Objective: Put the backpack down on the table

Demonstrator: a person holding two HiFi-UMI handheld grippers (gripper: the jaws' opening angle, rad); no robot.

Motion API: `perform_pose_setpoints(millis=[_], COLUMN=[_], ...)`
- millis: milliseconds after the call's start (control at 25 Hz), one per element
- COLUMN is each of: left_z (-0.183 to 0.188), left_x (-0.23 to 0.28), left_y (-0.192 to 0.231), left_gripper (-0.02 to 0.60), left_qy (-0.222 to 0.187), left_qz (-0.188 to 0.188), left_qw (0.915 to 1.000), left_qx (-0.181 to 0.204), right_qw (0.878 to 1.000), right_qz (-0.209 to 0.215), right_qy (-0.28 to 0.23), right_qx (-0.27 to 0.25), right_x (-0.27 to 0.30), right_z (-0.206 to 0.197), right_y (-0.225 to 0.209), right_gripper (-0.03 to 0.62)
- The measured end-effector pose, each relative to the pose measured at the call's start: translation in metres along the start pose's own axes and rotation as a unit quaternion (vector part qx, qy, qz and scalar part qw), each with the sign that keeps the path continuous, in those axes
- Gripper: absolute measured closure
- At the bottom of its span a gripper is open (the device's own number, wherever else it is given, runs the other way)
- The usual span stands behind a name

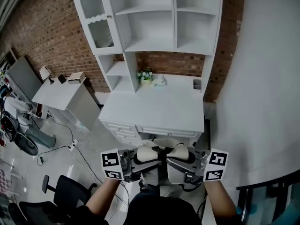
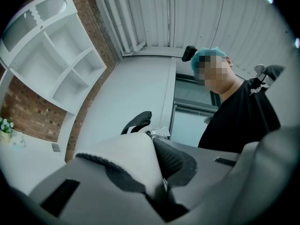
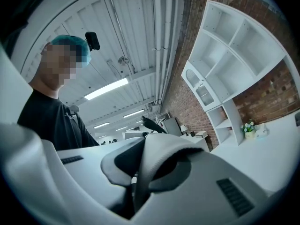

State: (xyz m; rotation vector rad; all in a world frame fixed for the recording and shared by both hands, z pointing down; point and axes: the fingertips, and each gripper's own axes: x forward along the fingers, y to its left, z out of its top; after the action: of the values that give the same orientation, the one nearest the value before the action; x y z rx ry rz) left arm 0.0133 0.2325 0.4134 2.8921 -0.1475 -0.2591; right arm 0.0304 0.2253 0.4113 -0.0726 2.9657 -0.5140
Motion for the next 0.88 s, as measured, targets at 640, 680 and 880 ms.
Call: perform_pose_setpoints(millis=[640,680,880], left_z=[0.034,0.037,0.061], left_x=[0.017,0.018,0.005], left_y=[0.114,0.123,0.161], left_gripper=[0.522,0.523,0.523], left_qy=[0.021,0.019,0.010], left_qz=[-0.065,-0.066,-0.067], left_qw=[0.9976,0.9976,0.9977], left_qx=[0.005,0.005,0.009], right_qw=[0.999,0.999,0.999], right_qz=[-0.026,-0.028,-0.044], right_qy=[-0.015,-0.015,-0.022], right_qx=[0.014,0.012,0.001], right_x=[0.005,0.007,0.031], right_z=[0.046,0.049,0.071], right_y=[-0.106,-0.113,-0.149], right_gripper=[0.546,0.545,0.546])
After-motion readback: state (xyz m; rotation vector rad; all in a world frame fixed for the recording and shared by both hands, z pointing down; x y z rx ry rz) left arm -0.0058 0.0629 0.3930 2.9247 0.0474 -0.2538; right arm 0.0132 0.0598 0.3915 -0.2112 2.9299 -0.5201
